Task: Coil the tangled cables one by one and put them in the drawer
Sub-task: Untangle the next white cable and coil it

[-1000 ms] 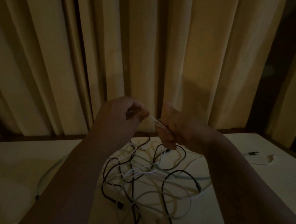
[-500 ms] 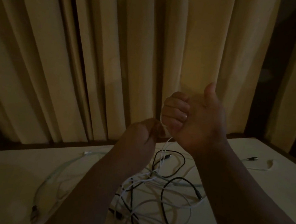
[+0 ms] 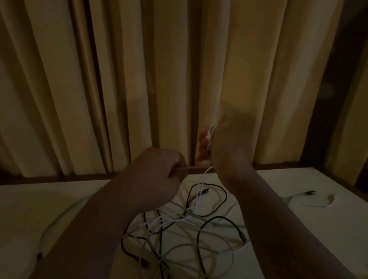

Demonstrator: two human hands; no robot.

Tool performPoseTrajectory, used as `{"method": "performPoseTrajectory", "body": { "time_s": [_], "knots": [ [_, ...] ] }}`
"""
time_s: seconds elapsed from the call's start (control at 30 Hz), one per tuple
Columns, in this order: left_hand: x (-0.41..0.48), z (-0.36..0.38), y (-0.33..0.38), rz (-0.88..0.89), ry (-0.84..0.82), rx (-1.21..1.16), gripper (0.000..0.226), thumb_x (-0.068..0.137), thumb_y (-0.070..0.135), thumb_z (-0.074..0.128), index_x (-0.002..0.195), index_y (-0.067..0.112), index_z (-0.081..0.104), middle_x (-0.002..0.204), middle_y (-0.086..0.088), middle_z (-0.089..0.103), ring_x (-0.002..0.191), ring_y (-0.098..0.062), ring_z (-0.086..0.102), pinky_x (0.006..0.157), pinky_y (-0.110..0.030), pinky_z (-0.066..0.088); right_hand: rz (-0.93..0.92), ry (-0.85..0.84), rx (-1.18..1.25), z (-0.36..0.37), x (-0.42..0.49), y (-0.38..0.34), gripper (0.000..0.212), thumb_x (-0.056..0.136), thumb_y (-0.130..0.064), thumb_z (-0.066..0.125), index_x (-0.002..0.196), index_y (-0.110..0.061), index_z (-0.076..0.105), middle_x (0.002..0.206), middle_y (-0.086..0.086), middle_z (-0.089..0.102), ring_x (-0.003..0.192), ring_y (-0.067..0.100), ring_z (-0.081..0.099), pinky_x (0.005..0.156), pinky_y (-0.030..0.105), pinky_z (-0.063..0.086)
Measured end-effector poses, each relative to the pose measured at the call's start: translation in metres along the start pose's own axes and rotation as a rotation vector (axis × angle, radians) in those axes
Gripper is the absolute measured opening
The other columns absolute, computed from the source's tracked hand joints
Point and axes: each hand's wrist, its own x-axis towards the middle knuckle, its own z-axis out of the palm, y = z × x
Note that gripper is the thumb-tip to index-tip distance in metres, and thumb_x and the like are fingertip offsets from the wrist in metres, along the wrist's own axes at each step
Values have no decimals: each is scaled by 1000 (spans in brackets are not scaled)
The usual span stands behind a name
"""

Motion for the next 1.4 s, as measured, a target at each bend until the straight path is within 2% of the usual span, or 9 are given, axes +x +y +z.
{"method": "performPoseTrajectory", "body": {
  "time_s": [0.13, 0.23, 0.37, 0.47, 0.6, 0.83, 0.97, 1.2, 1.4],
  "knots": [
    [-2, -16, -15, 4, 67, 27, 21, 95, 15, 59, 81, 29, 68, 68, 7, 60, 62, -5, 56, 43, -13, 32, -88, -229, -535, 2, -12, 22, 71, 90, -79, 15, 96, -22, 58, 81, -9, 50, 77, 8, 48, 85, 37, 44],
    [-1, -19, -21, 55, 137, 21, 14, 96, 17, 61, 90, 24, 73, 77, 9, 64, 70, 0, 57, 51, -10, 34, -50, -390, -680, 2, -14, 27, 76, 88, -81, 10, 82, -24, 60, 69, -14, 50, 64, 3, 47, 72, 32, 42],
    [0, -23, -28, 137, 265, -44, 10, 94, 19, 66, 90, 25, 73, 84, 14, 63, 80, 2, 57, 64, -7, 36, 193, -577, -297, 3, -10, 22, 85, 70, -94, 15, 57, -20, 55, 51, -4, 41, 44, 13, 32, 47, 24, 25],
    [2, -19, -31, 203, 336, -110, 11, 96, 22, 65, 94, 21, 76, 81, 5, 65, 74, -7, 57, 61, -24, 44, 216, -648, -3, -3, -16, 10, 76, 75, -89, 14, 57, -20, 43, 53, -4, 29, 47, 12, 16, 44, 27, 11],
    [5, -8, -24, 223, 378, -284, 20, 99, 28, 55, 93, 24, 74, 72, 0, 63, 66, -12, 56, 58, -25, 43, 252, -726, 338, 0, -22, 0, 74, 78, -89, 16, 56, -22, 39, 49, -9, 26, 43, 8, 13, 41, 23, 7],
    [9, 17, -14, 82, 321, -429, 27, 104, 28, 48, 84, 31, 65, 66, -9, 62, 61, -26, 57, 54, -40, 45, 215, -758, 884, -7, -19, -8, 70, 85, -82, 28, 72, -16, 47, 62, -6, 31, 51, 8, 27, 45, 23, 26],
    [9, 29, -3, 16, 194, -367, 27, 104, 30, 49, 85, 23, 66, 63, -2, 59, 52, -18, 54, 52, -42, 48, 86, -519, 1040, -9, -18, -10, 67, 88, -77, 34, 88, -12, 49, 75, -2, 38, 64, 13, 40, 60, 26, 40],
    [2, 21, 5, -24, 10, -234, 26, 102, 37, 51, 87, 25, 69, 59, -1, 58, 40, -5, 42, 40, -21, 33, -89, -70, 647, -25, -6, -16, 70, 96, -73, 17, 90, -13, 53, 69, -1, 43, 63, 14, 42, 68, 33, 38],
    [-1, 1, -7, 21, -14, -80, 22, 98, 35, 60, 79, 27, 67, 60, 5, 56, 49, -3, 48, 45, -17, 33, -230, 40, -434, -25, 1, 8, 41, 102, -58, 28, 97, -26, 54, 81, -13, 49, 68, 0, 49, 70, 23, 41]
  ]
}}
